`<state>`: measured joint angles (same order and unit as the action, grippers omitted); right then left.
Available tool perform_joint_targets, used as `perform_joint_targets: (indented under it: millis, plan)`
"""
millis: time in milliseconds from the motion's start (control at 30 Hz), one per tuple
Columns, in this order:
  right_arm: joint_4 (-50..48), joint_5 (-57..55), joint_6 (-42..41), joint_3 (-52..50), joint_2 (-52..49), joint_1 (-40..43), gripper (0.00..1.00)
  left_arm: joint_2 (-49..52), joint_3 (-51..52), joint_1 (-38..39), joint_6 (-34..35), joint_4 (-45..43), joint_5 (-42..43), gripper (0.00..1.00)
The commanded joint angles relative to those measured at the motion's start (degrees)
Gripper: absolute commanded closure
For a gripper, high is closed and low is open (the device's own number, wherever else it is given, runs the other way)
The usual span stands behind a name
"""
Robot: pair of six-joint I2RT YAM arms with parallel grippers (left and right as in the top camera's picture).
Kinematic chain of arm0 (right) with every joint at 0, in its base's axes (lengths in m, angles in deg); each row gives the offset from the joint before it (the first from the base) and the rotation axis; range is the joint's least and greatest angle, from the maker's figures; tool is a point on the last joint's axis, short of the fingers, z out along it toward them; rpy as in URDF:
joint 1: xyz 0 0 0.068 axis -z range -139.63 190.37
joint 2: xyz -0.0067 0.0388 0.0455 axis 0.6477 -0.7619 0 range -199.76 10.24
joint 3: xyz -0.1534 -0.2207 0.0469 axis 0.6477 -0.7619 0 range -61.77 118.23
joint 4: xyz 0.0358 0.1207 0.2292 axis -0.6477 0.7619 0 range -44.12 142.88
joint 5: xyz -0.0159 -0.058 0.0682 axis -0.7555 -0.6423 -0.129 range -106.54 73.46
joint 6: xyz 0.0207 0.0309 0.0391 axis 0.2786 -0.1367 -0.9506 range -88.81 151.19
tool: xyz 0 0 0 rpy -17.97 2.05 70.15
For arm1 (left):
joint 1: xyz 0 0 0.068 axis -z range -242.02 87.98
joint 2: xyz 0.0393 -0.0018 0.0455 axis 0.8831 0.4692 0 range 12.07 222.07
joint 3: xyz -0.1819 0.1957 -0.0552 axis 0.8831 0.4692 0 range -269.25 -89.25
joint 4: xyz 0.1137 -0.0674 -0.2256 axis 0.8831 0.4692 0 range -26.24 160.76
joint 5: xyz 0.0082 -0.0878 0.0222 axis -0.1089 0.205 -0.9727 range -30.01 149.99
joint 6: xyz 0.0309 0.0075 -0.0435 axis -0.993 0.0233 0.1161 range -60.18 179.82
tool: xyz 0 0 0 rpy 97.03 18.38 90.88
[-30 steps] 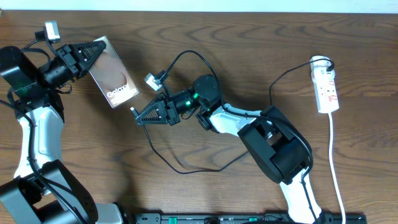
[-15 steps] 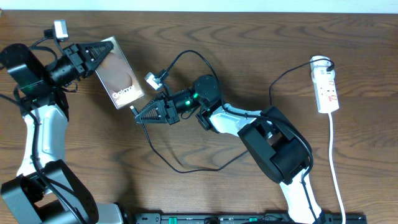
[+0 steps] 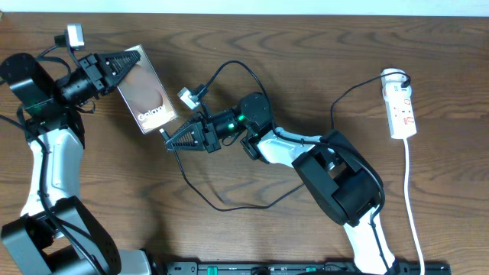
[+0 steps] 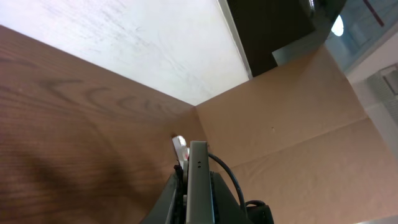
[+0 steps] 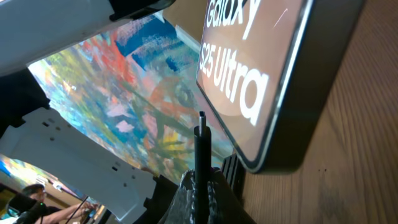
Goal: Plug charger to phone and switch on socket
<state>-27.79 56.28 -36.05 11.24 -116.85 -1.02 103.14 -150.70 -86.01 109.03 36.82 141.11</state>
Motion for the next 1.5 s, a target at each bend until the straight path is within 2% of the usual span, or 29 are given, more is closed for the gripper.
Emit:
perform_joint_targets:
  millis: [0,1133,1467]
  plan:
    - [-0.5,-0.9,-0.5,0.4,0.1,-0.2,0.99,-0.8,-1.3,0.0,-0.5,-0.6,1.6,0.93]
    - [-0.2,-0.9,-0.5,0.4,0.1,0.7,0.99,-0.8,-1.3,0.0,1.9,-0.6,2.1,0.93]
    - [2.7,-1.8,-0.5,0.4,0.1,0.7,0.99,-0.8,-1.3,0.0,1.9,-0.7,2.1,0.93]
